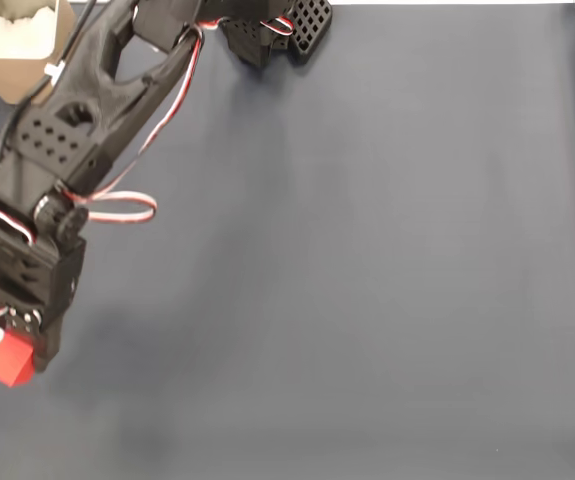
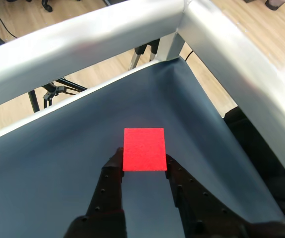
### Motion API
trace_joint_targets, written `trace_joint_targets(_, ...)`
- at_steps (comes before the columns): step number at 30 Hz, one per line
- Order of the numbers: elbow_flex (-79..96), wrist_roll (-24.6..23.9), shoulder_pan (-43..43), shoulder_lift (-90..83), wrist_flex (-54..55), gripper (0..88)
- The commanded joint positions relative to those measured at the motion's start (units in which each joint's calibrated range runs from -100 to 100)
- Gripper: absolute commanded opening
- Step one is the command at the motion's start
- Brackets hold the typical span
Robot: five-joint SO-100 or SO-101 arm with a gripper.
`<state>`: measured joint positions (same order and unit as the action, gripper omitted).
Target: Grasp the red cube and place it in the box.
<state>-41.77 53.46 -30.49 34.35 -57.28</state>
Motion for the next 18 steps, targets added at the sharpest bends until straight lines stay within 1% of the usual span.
trace_joint_targets(1, -0.6, -0.6, -2.0, -9.7, -6.0, 0.8)
trace_joint_targets(9, 5.5, -1.2, -6.0, -20.0, -9.8, 0.9)
trace_joint_targets(18, 17.4, -0.6, -11.4, -30.6, -7.4, 1.3)
